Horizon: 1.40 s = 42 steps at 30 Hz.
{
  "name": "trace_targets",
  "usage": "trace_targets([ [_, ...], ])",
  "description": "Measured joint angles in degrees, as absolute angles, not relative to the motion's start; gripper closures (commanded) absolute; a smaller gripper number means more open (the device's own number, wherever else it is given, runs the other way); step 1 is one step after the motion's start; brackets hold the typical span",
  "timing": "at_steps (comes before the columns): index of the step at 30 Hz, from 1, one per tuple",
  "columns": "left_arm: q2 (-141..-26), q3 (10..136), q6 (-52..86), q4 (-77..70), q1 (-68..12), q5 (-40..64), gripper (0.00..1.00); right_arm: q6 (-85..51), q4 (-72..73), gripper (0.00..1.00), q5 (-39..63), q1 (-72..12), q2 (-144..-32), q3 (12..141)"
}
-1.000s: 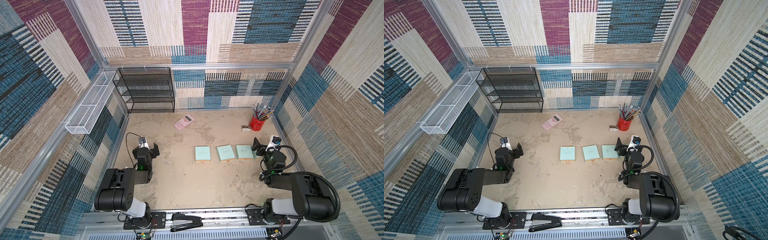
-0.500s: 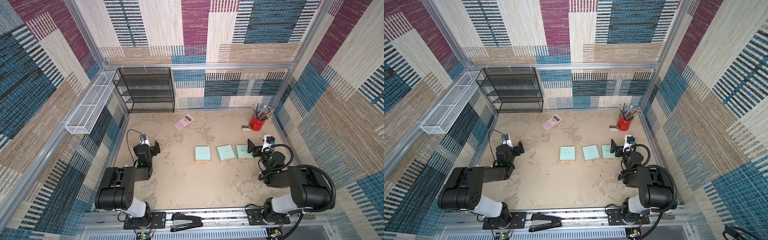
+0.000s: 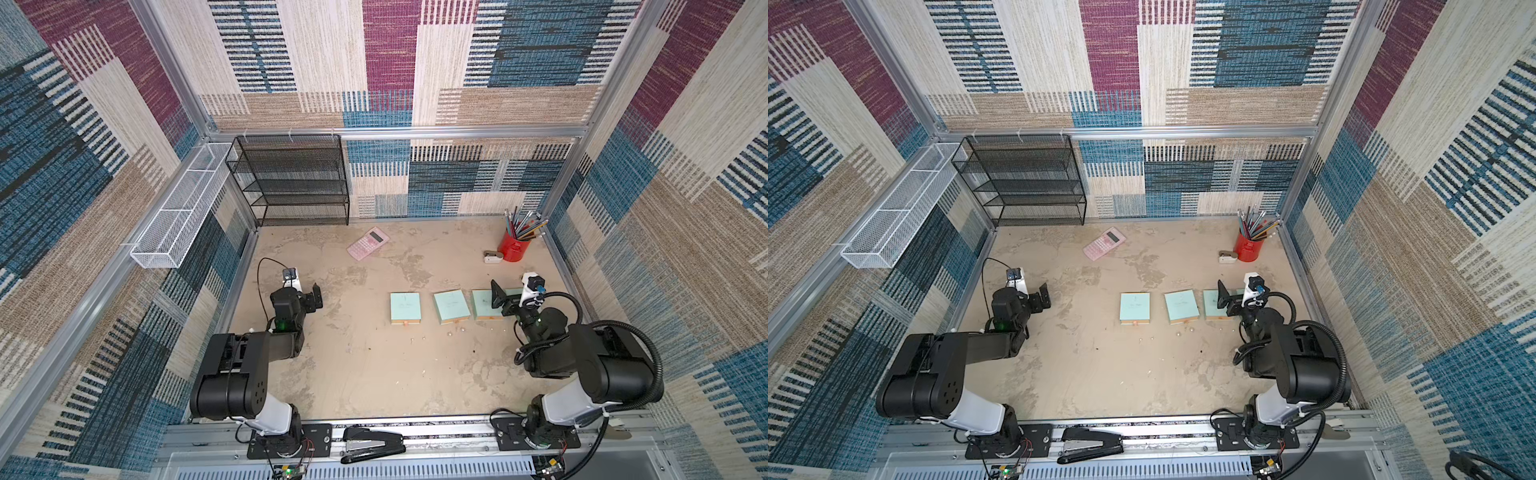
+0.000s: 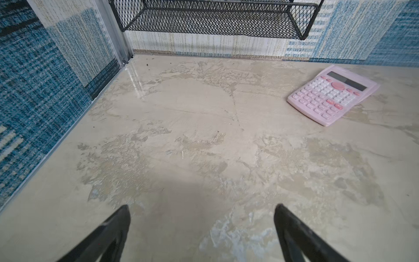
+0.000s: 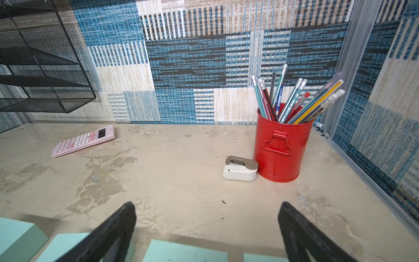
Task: Take out the earrings from the drawer-style jewelry box
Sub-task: Reset both arms
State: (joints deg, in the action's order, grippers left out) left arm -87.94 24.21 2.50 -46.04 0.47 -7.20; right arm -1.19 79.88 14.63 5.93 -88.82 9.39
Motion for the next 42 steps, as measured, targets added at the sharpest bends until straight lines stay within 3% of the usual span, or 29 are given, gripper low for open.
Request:
trace_targets([
  [42, -87.94, 24.21, 2.39, -45.67, 0.47, -7.18, 0.01, 1.54, 78.13, 0.01, 16.91, 4.99, -88.79, 10.22],
])
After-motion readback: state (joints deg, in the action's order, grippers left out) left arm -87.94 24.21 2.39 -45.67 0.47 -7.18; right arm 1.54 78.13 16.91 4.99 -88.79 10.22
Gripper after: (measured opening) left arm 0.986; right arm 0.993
